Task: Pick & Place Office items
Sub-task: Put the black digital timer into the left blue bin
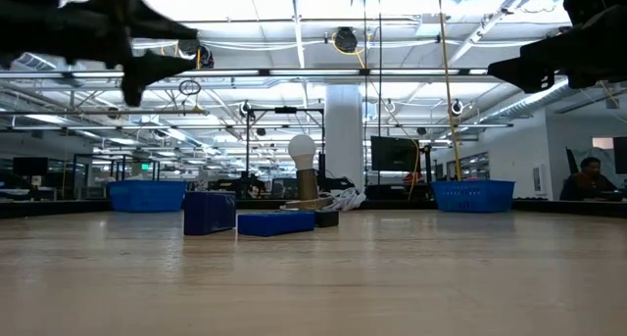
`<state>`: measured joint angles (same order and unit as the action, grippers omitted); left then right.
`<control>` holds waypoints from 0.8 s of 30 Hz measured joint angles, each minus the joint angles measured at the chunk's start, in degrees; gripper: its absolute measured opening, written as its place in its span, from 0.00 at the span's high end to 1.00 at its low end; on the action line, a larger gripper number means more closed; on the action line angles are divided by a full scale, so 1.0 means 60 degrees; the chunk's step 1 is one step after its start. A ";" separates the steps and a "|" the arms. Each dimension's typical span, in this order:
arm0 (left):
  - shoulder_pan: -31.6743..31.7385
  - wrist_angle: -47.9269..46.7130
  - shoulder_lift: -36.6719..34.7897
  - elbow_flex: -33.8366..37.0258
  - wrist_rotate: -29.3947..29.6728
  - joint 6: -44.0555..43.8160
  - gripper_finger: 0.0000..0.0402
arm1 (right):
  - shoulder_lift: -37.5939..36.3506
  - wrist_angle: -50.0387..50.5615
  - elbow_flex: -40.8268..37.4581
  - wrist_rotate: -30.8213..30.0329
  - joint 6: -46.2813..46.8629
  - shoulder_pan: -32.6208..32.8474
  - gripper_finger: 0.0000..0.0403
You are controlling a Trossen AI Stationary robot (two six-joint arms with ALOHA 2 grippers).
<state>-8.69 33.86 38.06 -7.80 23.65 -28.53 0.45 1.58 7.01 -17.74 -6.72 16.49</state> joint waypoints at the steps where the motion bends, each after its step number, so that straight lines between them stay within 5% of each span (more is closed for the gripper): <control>1: -0.0061 -0.0082 0.0665 -0.0408 0.0000 0.0063 0.47 | 0.0000 0.0000 0.0000 0.0000 0.0000 -0.0001 0.16; 12: 0.0194 -0.3517 0.7219 -0.5986 -0.2762 0.2336 0.47 | 0.0000 0.0000 0.0000 -0.0001 0.0000 -0.0001 0.15; 16: 0.0448 -0.4602 0.8884 -0.7524 -0.3810 0.3324 0.47 | 0.0000 0.0000 0.0000 -0.0004 0.0000 0.0001 0.16; 24: 0.1003 -0.6763 1.1031 -0.9195 -0.3947 0.4031 0.47 | 0.0000 0.0000 0.0000 -0.0007 0.0000 0.0001 0.15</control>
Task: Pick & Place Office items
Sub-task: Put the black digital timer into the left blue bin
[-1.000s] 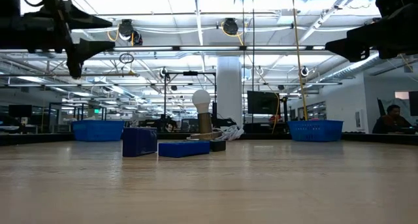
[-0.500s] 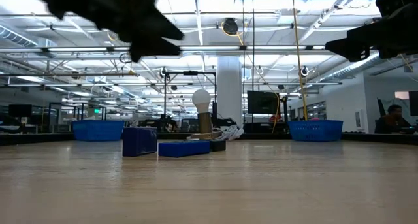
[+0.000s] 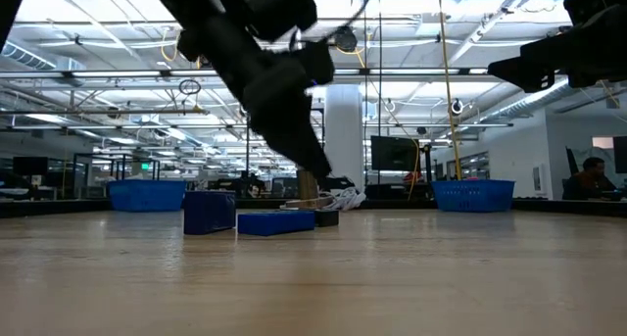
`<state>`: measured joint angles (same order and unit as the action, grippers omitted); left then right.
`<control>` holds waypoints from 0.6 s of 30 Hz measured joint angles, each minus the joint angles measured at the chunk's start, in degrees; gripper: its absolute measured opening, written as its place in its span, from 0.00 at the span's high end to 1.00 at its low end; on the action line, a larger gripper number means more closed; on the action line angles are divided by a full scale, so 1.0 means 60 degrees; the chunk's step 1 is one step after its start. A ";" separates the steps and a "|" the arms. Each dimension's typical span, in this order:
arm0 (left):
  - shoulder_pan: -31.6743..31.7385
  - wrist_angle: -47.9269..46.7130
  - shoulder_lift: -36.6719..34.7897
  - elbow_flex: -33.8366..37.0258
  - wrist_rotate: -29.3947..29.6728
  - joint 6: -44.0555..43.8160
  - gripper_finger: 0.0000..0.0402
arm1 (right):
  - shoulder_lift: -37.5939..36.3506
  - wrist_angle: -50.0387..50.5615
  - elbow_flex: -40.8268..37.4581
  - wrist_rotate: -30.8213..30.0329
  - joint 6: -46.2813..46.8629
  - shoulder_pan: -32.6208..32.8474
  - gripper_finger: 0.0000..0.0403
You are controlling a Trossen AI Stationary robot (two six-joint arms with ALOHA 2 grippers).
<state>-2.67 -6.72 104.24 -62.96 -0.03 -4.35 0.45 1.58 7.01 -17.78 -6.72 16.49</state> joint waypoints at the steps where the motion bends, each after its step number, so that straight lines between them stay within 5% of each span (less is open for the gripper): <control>1: 0.0048 -0.0124 0.0149 -0.0050 0.0000 0.0042 0.47 | -0.0004 0.0000 0.0000 0.0000 0.0000 0.0000 0.15; 13: 0.0133 -0.0405 0.0857 -0.0083 0.0024 0.0733 0.47 | 0.0000 0.0000 0.0000 -0.0005 0.0000 -0.0002 0.16; 18: 0.0136 -0.0422 0.0857 -0.0083 0.1545 0.0636 0.47 | 0.0000 0.0000 0.0000 -0.0007 0.0000 -0.0001 0.15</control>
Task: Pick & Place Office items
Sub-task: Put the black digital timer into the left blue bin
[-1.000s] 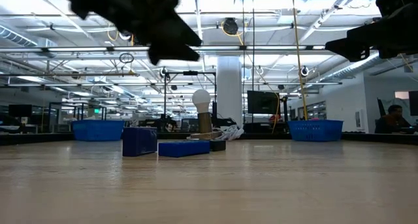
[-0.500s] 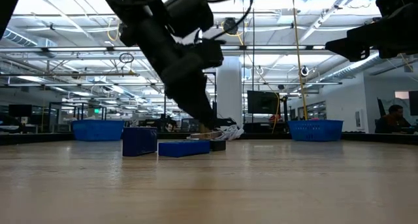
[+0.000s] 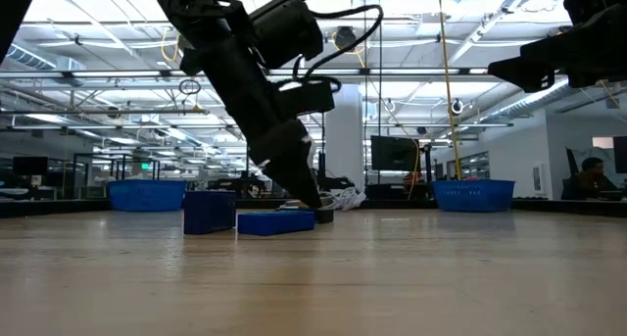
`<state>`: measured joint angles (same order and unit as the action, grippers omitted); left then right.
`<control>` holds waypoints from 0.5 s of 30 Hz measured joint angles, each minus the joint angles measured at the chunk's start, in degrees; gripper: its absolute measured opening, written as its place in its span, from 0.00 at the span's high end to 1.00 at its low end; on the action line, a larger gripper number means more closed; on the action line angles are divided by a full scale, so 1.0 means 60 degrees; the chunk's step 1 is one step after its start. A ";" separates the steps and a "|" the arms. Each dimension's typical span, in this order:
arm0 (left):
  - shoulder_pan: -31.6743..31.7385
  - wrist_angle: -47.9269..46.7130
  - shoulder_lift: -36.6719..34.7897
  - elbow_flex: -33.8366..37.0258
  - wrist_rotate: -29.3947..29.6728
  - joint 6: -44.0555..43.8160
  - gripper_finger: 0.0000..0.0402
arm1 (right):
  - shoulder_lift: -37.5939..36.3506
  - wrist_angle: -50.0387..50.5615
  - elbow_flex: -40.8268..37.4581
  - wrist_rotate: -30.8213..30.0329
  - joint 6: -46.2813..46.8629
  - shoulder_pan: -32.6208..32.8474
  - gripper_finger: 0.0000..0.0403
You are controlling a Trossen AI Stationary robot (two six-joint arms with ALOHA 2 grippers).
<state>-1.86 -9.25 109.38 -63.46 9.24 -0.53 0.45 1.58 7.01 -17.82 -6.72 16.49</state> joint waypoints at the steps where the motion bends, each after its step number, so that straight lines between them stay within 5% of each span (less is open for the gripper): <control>1: 0.0020 -0.0020 0.0004 0.0000 0.0417 -0.0056 0.47 | 0.0000 0.0000 0.0000 0.0000 0.0000 0.0001 0.16; 7: 0.0302 -0.0145 0.0011 0.0007 0.1258 -0.1443 0.47 | 0.0000 0.0000 0.0000 0.0000 0.0000 0.0001 0.16; 11: 0.0566 -0.0160 0.0018 0.0011 0.0673 -0.2671 0.47 | 0.0000 -0.0002 0.0000 0.0000 0.0000 0.0001 0.16; 15: 0.0750 -0.0259 0.0012 0.0011 0.0226 -0.2101 0.47 | 0.0000 0.0000 0.0000 -0.0001 0.0000 0.0000 0.16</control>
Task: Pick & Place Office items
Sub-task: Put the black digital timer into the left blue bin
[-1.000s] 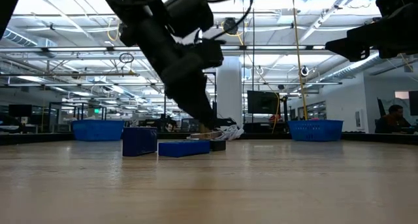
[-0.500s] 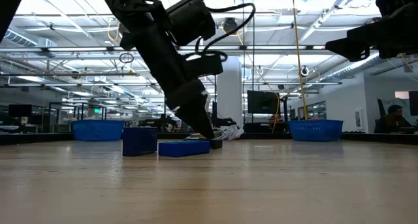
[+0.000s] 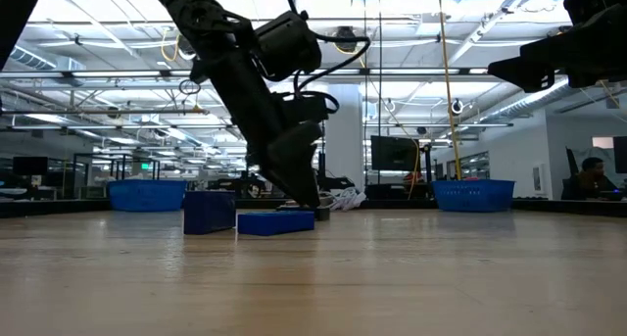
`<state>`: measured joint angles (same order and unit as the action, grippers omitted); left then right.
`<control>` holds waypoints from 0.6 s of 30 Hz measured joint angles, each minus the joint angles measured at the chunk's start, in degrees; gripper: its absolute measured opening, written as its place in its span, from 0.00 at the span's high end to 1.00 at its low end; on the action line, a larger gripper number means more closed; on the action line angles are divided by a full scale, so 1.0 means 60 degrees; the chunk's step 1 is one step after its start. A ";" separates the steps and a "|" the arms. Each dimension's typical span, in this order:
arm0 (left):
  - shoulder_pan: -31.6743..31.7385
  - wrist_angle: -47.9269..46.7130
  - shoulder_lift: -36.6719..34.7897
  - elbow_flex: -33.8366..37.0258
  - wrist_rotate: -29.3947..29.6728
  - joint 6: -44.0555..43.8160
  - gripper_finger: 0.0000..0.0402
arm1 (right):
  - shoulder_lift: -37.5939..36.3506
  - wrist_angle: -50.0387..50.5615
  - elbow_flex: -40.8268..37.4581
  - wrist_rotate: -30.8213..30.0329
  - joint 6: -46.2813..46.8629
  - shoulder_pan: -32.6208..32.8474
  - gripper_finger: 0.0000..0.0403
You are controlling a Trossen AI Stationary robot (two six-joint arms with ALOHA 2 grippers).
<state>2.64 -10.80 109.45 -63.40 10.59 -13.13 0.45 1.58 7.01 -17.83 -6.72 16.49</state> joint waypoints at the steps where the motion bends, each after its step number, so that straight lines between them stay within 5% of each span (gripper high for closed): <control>1: 0.0033 -0.0069 -0.0001 0.0000 -0.0112 0.0028 0.47 | 0.0000 0.0000 0.0000 -0.0001 0.0000 0.0001 0.16; 6: 0.0425 -0.0131 -0.0012 -0.0004 -0.1906 -0.0481 0.47 | 0.0000 0.0000 0.0000 -0.0001 0.0000 -0.0001 0.16; 18: 0.0873 -0.0112 -0.0019 -0.0007 -0.3198 -0.2786 0.47 | 0.0000 0.0000 0.0000 -0.0003 0.0000 -0.0001 0.15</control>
<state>7.88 -11.48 109.34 -63.44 -8.59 -29.85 0.45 1.58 7.01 -17.85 -6.72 16.48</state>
